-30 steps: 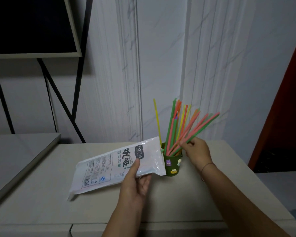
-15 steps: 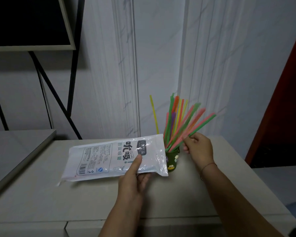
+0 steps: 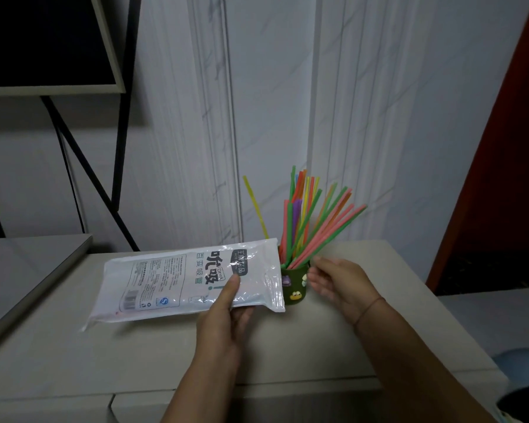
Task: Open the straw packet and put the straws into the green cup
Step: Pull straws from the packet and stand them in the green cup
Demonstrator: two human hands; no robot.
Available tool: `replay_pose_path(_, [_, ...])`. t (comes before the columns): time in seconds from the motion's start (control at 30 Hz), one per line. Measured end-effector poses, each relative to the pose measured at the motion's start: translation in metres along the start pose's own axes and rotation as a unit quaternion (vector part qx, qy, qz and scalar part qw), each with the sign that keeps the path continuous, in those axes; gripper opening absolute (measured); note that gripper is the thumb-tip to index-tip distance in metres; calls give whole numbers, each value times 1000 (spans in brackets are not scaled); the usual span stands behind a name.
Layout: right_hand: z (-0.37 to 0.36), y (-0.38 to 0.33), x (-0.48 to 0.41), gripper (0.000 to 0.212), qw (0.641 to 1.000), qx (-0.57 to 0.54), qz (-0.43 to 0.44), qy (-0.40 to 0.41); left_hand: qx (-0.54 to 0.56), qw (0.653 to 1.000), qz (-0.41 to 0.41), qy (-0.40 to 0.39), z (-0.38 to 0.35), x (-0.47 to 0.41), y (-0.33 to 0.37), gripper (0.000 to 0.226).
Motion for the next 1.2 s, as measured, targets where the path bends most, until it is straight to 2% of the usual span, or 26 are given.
replay_pose_path(0.07, [-5, 8, 10, 18, 992, -101, -76, -21, -28, 999, -32, -6, -2, 2, 4, 26])
replay_pose_path(0.2, [-25, 17, 27, 37, 960, -202, -170, -90, -88, 991, -92, -36, -9, 7, 9, 33])
replay_pose_path(0.3, [-34, 21, 31, 38, 948, -240, -180, -104, -131, 980, -128, -72, -14, 11, 12, 37])
replay_pose_path(0.57, [-38, 25, 27, 36, 940, -270, -181, -106, -193, 963, -163, -94, -12, 13, 23, 37])
replay_pose_path(0.77, [-43, 25, 30, 33, 940, -267, -186, -106, -196, 967, -141, -74, -10, 13, 22, 39])
replay_pose_path(0.93, [-46, 25, 33, 26, 947, -242, -179, -109, -187, 972, -128, -57, -8, 12, 24, 28])
replay_pose_path(1.03, [-44, 22, 33, 15, 976, -143, -128, -107, -181, 974, -128, -55, -7, 12, 25, 29])
replay_pose_path(1.13, [-43, 18, 34, 10, 995, -10, -54, -88, -150, 982, -104, -41, -3, 8, 22, 43])
replay_pose_path(1.2, [-43, 16, 34, 11, 997, 5, -12, -81, -126, 988, -80, -33, 1, 5, 20, 45])
Point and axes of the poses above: each hand's wrist, its own x-axis away from the middle knuckle, its own z-axis out of the back of the hand, y = z × x, the point moved 4 cm from there along -x, towards the middle knuckle, and after that the axes turned 2 degrees about -y, right-handed, at the moved point
